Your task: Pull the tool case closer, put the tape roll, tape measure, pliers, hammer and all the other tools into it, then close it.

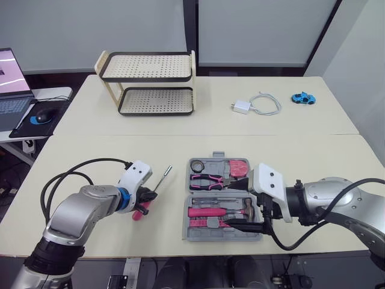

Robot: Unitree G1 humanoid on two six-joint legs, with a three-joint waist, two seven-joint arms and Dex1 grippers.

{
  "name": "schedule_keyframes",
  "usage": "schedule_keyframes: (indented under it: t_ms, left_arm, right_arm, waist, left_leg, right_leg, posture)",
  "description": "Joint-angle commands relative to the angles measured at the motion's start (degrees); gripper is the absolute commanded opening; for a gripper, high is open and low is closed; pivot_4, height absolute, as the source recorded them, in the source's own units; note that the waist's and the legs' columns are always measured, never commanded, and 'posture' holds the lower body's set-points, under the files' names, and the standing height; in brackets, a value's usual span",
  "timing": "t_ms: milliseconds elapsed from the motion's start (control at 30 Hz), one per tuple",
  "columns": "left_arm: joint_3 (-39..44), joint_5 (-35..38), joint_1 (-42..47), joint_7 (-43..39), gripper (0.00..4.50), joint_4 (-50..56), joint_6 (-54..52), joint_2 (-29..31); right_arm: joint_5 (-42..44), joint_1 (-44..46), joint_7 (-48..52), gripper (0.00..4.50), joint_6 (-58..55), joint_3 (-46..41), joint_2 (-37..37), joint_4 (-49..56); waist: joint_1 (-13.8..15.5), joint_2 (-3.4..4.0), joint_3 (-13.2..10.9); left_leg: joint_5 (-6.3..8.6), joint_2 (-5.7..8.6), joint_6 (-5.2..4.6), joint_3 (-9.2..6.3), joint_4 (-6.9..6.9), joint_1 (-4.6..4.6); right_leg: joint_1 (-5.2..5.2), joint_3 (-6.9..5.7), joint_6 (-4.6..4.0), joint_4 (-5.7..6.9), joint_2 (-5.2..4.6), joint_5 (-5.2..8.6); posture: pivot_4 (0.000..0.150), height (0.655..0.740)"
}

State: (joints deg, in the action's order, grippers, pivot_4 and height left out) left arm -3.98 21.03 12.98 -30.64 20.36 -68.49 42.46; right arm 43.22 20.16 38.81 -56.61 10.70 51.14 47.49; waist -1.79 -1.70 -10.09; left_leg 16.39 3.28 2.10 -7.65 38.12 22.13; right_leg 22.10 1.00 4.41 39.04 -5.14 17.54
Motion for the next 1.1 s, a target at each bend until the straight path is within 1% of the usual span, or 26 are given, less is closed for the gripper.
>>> schedule_keyframes:
  t_ms: [33, 333, 400, 433, 567, 633, 700, 733, 767, 833, 900, 967, 1100]
  left_arm:
    - [0.1, -1.37, -0.55, 1.23, 0.53, 0.74, 2.5, -0.71]
    - [-0.54, -4.39, -4.84, 2.93, 0.53, -3.77, 10.16, -4.13]
    - [0.35, -3.81, -5.82, 2.56, 1.26, -3.41, 10.91, -4.82]
    - [0.96, -3.19, -6.31, 2.08, 1.53, -2.83, 10.81, -4.89]
    - [2.48, -2.57, -8.09, -0.35, 2.79, -2.6, 13.02, -3.2]
    - [3.69, -2.38, -9.03, -2.55, 3.39, -2.94, 15.47, -1.77]
    - [5.17, -2.42, -10.66, -6.29, 3.98, -3.52, 19.7, 1.14]
    - [7.32, -0.34, -11.33, -8.19, 4.29, -3.77, 20.39, 1.0]
    - [8.54, 0.74, -11.92, -9.31, 4.29, -4.09, 20.83, 1.26]
    - [11.4, 2.91, -13.69, -12.81, 4.29, -4.67, 25.55, 0.41]
    - [12.62, 2.43, -15.12, -13.61, 4.29, -5.93, 29.81, -0.42]
    - [12.17, 1.29, -16.15, -14.64, 4.29, -7.13, 34.58, -1.21]
    - [10.37, -0.45, -15.57, -13.42, 4.29, -9.88, 38.55, -3.7]
  right_arm:
    - [-0.89, 1.27, 0.14, 4.5, 0.84, 0.15, -0.82, 0.8]
    - [-1.6, 1.12, -0.13, 4.5, 0.21, -0.32, -1.81, 1.03]
    - [-1.44, 0.91, -0.25, 4.5, 0.04, -0.62, -1.75, 1.27]
    - [-1.32, 0.83, -0.28, 4.5, -0.03, -0.81, -1.68, 1.37]
    - [-1.06, 0.56, -0.35, 4.5, -0.21, -1.49, -1.37, 1.62]
    - [-0.93, 0.36, -0.42, 4.5, -0.25, -1.9, -1.3, 1.77]
    - [-0.56, -0.05, -0.56, 4.5, -0.3, -2.72, -1.29, 2.08]
    - [-0.48, -0.28, -0.67, 4.5, -0.21, -3.06, -1.36, 2.24]
    - [-0.44, -0.47, -0.76, 4.5, -0.12, -3.3, -1.44, 2.37]
    - [-0.69, -0.9, -1.1, 4.5, 0.39, -3.62, -1.81, 2.69]
    - [-1.93, -1.2, -1.55, 4.5, 1.62, -3.33, -2.35, 2.98]
    - [-4.55, -1.34, -2.19, 4.5, 4.04, -2.33, -3.05, 3.06]
    - [-7.2, -1.86, -2.1, 4.5, 6.13, -0.93, -3.32, 2.78]
  waist:
    - [0.03, 0.0, 0.0]
    - [0.14, 0.1, 0.09]
    - [0.12, 0.12, 0.1]
    - [0.12, 0.12, 0.1]
    - [0.12, 0.14, 0.11]
    - [0.11, 0.14, 0.11]
    - [0.07, 0.14, 0.11]
    - [0.07, 0.14, 0.11]
    - [0.12, 0.15, 0.11]
    - [0.22, 0.14, 0.11]
    - [0.28, 0.15, 0.11]
    - [0.3, 0.15, 0.11]
    - [0.3, 0.15, 0.11]
  left_leg:
    - [-0.05, 0.01, 0.09, 0.0, 0.0, 0.0]
    - [-0.06, 0.04, 0.1, 0.03, -0.02, -0.01]
    - [-0.06, 0.03, 0.1, 0.03, -0.03, -0.02]
    - [-0.05, 0.03, 0.1, 0.03, -0.03, -0.02]
    - [-0.05, 0.02, 0.09, 0.03, -0.03, -0.02]
    - [-0.05, 0.02, 0.08, 0.03, -0.04, -0.04]
    - [-0.05, 0.01, 0.08, 0.03, -0.05, -0.04]
    - [-0.05, 0.01, 0.08, 0.03, -0.06, -0.04]
    - [-0.05, 0.01, 0.08, 0.03, -0.07, -0.04]
    - [-0.03, 0.02, 0.06, 0.03, -0.07, -0.03]
    - [-0.02, 0.04, 0.04, 0.04, -0.07, -0.03]
    - [0.0, 0.03, 0.0, 0.04, -0.07, -0.03]
    - [0.0, 0.04, 0.0, 0.04, -0.06, -0.03]
  right_leg:
    - [0.0, 0.0, 0.0, -0.01, -0.01, 0.0]
    - [-0.01, 0.03, -0.01, -0.03, -0.06, 0.0]
    - [-0.01, 0.03, -0.01, -0.03, -0.06, 0.0]
    - [-0.01, 0.03, -0.01, -0.03, -0.05, 0.0]
    - [-0.01, 0.03, -0.01, -0.04, -0.06, 0.0]
    - [-0.01, 0.03, -0.01, -0.04, -0.05, 0.0]
    - [0.0, 0.02, -0.02, -0.03, -0.05, 0.0]
    - [0.01, 0.02, -0.02, -0.04, -0.05, 0.0]
    - [0.02, 0.02, -0.02, -0.04, -0.05, 0.0]
    - [0.01, 0.02, -0.02, -0.06, -0.07, 0.0]
    - [0.0, 0.02, -0.02, -0.09, -0.12, 0.0]
    - [-0.01, 0.01, -0.02, -0.1, -0.12, 0.0]
    - [-0.01, 0.01, -0.03, -0.1, -0.12, 0.0]
  posture:
    - [0.15, 0.74]
    - [0.15, 0.74]
    - [0.15, 0.74]
    - [0.15, 0.74]
    - [0.15, 0.74]
    - [0.15, 0.74]
    - [0.15, 0.74]
    - [0.15, 0.74]
    - [0.15, 0.74]
    - [0.15, 0.74]
    - [0.15, 0.74]
    - [0.15, 0.74]
    - [0.15, 0.74]
